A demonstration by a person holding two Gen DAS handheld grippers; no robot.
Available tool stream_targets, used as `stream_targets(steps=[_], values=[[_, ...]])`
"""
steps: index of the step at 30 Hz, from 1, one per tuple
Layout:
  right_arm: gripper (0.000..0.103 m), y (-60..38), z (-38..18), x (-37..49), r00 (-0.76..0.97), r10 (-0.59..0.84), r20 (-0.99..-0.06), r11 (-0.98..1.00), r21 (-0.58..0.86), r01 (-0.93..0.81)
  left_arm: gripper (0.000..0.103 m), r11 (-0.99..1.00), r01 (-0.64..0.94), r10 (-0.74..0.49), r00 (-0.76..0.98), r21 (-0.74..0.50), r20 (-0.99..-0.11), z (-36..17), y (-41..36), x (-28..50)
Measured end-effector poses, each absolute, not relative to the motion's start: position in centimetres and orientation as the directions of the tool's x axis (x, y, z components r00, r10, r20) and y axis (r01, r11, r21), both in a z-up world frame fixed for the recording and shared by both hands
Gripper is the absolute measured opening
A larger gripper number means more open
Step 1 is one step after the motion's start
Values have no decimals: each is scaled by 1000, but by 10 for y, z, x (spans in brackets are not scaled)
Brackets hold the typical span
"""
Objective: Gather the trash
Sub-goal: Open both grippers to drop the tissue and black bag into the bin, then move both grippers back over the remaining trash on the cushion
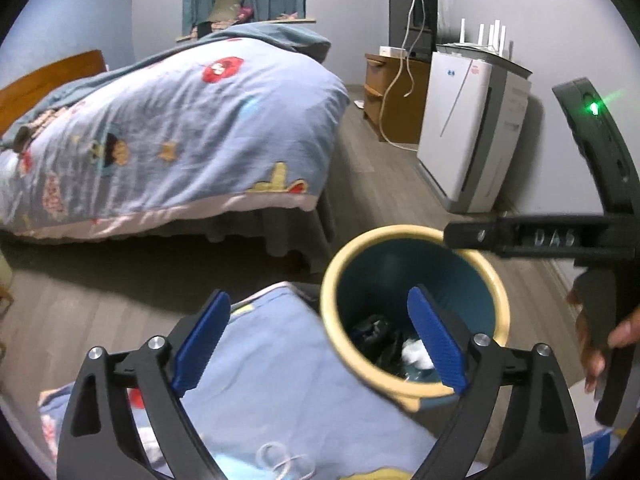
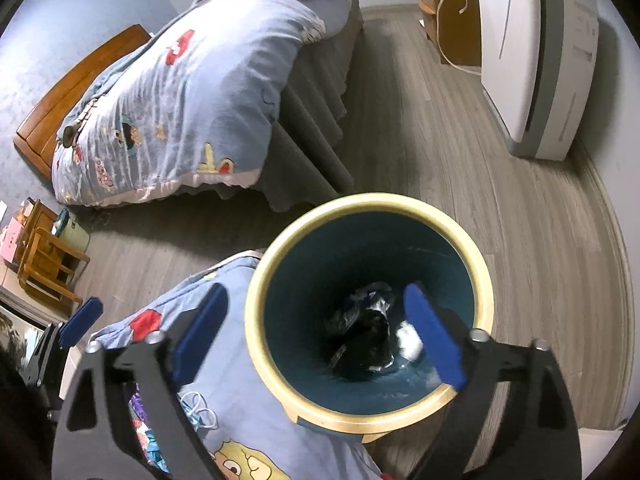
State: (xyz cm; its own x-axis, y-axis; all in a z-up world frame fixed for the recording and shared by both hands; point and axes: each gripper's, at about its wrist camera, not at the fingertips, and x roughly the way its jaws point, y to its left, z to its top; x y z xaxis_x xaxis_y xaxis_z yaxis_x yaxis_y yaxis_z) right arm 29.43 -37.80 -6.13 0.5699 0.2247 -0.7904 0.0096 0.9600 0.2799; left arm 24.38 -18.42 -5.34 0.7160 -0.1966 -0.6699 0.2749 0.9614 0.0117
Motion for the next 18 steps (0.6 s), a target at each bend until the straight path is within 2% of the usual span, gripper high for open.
stream_targets(steps=[4,10,18], values=[[97,-359,-45,280,599,224,-769,965,261,-26,92,969,247,-173,730,19,-662,-40,-159,226],[97,-328,-15,245,646,312,-697,939,330,-97,94,983,181,-130,755,13,-642,-11,-104,183],[97,-279,2,188,670,363,-648,927,322,-191,96,998,55,-58,777,-25,-627,14,-24,115]])
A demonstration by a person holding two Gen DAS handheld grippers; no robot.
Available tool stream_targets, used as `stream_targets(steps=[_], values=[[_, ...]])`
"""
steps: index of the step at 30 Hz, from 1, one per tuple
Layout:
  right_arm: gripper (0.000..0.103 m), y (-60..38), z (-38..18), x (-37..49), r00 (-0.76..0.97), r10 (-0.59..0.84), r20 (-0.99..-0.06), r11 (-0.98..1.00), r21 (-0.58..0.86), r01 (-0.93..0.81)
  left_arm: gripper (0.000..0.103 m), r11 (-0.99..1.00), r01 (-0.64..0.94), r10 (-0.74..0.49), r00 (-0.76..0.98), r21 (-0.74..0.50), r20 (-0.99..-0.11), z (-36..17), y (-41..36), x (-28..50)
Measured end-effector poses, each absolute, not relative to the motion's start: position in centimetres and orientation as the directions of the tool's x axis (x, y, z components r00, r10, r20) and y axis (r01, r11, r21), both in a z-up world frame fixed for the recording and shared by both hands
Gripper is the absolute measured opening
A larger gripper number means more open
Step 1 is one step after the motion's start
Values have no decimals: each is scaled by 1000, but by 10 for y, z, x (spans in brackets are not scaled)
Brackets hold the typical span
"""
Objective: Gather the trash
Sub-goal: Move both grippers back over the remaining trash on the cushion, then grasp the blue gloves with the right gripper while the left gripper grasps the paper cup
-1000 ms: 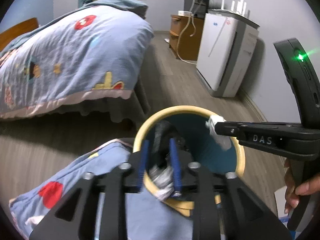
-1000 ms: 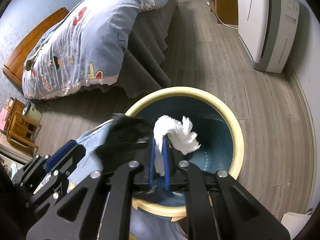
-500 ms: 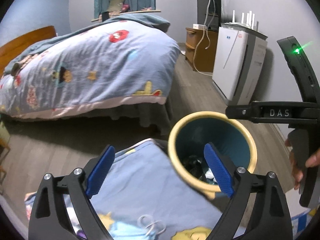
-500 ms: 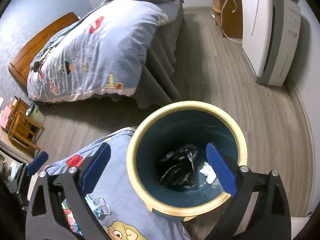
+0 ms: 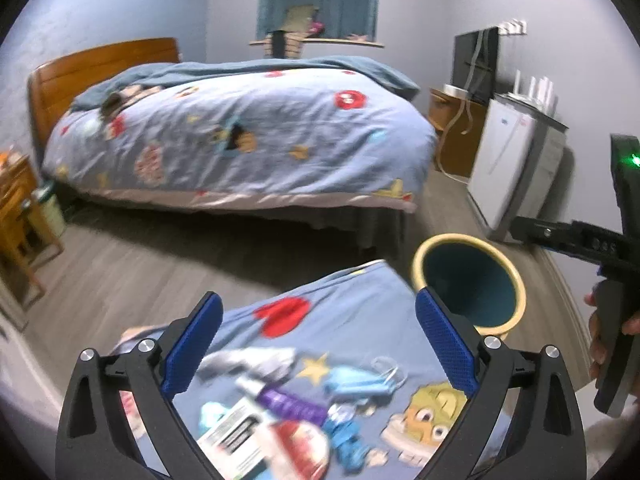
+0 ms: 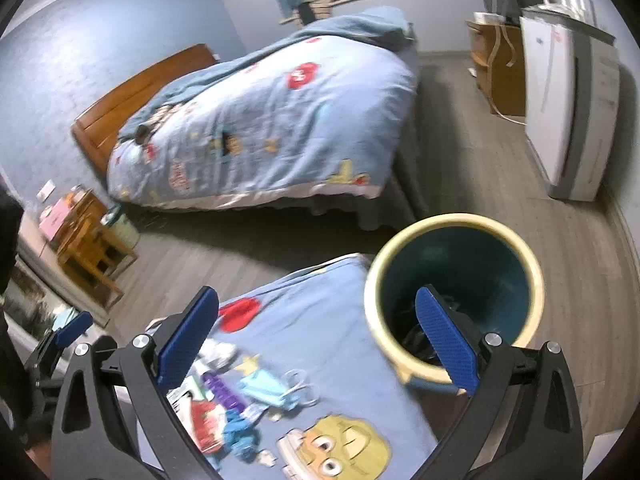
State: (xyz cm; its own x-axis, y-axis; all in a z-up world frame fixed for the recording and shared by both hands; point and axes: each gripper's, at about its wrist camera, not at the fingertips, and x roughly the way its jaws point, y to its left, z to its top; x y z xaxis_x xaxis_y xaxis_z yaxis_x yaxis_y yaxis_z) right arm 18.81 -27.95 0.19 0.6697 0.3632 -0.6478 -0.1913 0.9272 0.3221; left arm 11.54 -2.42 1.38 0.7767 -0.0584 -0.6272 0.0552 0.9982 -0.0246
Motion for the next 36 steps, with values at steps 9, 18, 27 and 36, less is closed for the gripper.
stream_targets(steps=[9,18,27,36], values=[[97,-215,-15,146,623,350,-699,934,207,-292,96,998,-39,3,777,-43,-629,4,30,60],[97,-182,-79,131,544,361,-757,932,270,-243,96,992,-126,86,747,-13,-659,-22,61,50],[97,-157,-128,132,452,353,-819,933,268,-242,96,991,-125,121,667,51,-735,-57,64,63],[57,-113,-177,120,269,337,-902,894,217,-392,96,987,-145,144,600,69,-787,-79,65,77]])
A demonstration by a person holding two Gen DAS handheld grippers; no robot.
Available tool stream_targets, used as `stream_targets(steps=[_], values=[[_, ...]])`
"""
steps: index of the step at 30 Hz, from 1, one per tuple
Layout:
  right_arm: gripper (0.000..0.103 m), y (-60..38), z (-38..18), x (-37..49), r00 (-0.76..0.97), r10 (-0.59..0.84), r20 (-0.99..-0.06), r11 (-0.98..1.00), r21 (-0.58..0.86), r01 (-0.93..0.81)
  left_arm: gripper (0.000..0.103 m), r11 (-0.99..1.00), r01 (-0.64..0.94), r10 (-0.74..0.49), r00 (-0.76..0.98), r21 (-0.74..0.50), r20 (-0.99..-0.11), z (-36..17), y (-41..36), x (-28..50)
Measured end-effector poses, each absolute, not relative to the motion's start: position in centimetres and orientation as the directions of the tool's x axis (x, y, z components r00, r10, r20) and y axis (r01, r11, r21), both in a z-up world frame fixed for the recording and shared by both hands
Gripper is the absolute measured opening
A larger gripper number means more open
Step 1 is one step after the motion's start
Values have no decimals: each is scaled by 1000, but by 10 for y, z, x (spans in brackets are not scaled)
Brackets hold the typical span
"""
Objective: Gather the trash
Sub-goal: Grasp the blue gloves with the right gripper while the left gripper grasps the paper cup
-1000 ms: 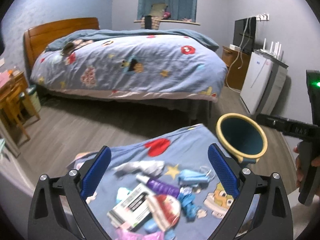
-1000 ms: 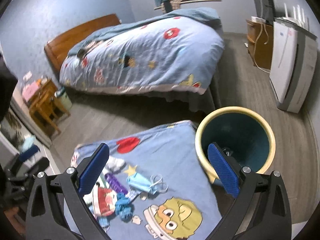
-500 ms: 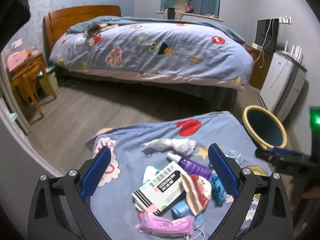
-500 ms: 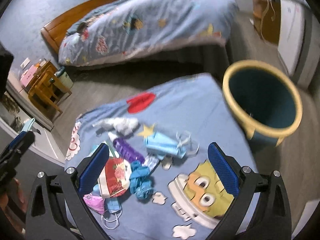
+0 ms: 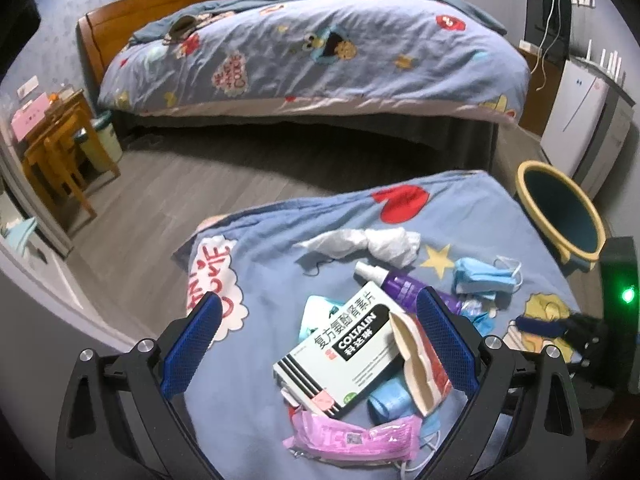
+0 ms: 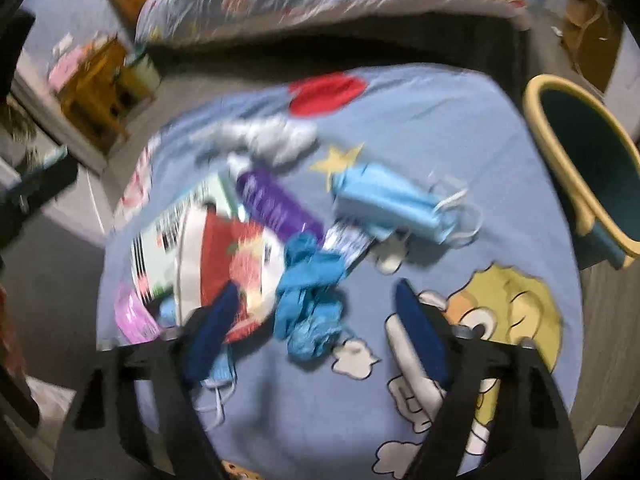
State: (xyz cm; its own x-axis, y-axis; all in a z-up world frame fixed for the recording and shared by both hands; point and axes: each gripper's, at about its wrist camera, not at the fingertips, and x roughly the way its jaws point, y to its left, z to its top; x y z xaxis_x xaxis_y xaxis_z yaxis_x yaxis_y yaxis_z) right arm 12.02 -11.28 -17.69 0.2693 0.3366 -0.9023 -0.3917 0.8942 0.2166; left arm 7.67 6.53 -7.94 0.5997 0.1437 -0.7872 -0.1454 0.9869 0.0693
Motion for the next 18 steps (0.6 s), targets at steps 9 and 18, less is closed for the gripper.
stream_targets(steps=[9,18], values=[[12,-135,-169,128,279,354,-893,913,266,-309,96,990,-99,135,542,97,-830,-104,52,85],[12,-145,-142,134,377,327,-866,931,226,-288,94,997,-25,80,493,77,-867,-129,25,89]])
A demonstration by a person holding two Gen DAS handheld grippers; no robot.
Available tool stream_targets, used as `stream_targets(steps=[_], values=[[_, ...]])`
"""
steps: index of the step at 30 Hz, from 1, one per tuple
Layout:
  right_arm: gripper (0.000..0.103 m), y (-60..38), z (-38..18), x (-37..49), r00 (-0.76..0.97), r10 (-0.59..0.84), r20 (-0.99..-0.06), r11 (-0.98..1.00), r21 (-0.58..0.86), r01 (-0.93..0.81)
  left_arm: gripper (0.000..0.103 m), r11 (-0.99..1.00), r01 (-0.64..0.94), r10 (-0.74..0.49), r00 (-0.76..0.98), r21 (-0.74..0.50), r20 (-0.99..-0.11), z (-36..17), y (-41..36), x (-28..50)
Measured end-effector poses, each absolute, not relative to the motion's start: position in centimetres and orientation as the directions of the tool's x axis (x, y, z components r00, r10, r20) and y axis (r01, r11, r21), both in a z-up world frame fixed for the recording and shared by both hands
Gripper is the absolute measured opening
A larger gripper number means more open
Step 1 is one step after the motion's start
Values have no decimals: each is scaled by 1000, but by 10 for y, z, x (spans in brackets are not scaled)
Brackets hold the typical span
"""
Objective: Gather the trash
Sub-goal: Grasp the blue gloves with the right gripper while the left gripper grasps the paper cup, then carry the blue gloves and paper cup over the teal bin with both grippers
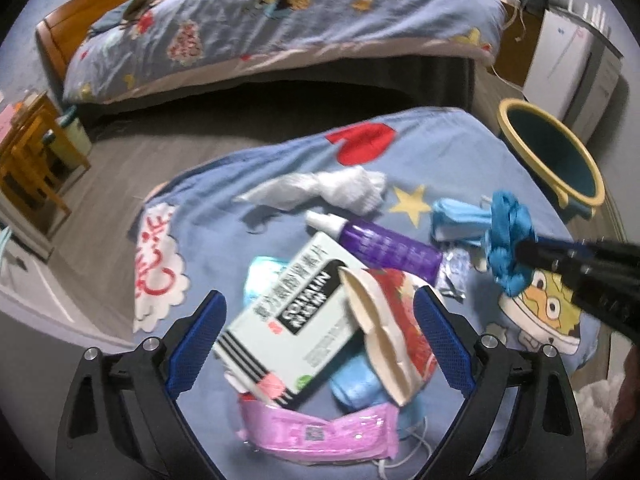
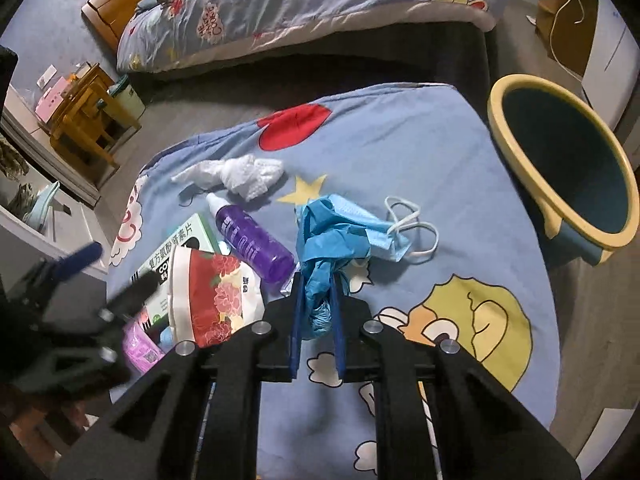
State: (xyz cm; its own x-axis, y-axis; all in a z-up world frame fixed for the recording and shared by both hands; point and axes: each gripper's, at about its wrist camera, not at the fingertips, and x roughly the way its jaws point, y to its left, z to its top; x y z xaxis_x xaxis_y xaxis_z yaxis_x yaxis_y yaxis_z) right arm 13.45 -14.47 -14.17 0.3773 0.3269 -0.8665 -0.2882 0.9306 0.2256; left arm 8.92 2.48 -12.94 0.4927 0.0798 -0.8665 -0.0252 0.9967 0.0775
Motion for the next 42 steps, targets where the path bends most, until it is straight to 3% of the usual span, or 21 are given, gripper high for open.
stream_targets(steps=[12,15,19,21,23,28,42], values=[[12,-164,-133,138,414,293,-862,945,194,-265,75,998,-6,57,406,59,-912,-155,6,103],[12,-166,-135,139,408,297,-864,944,202,-259,67,998,26,47,381,61,-923,-161,-3,104],[12,-164,-135,140,407,300,-863,943,204,-264,44,998,37,31,346,47,-938,-168,-5,105],[12,-162,-136,141,405,302,-863,942,204,-267,39,998,44,22,347,39,-938,-167,-6,104],[12,-161,-136,140,405,301,-864,941,201,-271,28,998,49,17,360,38,-933,-165,-7,104],[12,-160,-136,141,406,299,-863,941,198,-273,15,998,62,-10,377,14,-926,-158,-9,102],[12,-165,-126,144,438,299,-848,945,200,-257,14,999,23,7,526,23,-850,-109,-5,102]])
